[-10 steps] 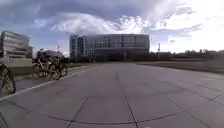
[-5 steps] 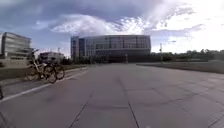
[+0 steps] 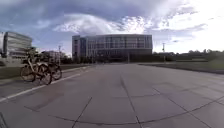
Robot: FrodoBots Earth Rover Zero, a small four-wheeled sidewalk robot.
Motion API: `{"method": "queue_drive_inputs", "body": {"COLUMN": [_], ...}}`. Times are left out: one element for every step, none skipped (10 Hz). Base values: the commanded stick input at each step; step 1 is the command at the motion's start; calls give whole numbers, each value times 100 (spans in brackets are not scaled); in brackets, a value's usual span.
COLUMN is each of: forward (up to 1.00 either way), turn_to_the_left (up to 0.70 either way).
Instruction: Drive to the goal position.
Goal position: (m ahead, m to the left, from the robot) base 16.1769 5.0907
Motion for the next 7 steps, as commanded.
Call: {"method": "queue_drive_inputs", "body": {"forward": [70, 70, 70, 70, 70, 70, 70], "turn_to_the_left": [-14, -14, -14, -14, -14, -14, -14]}}
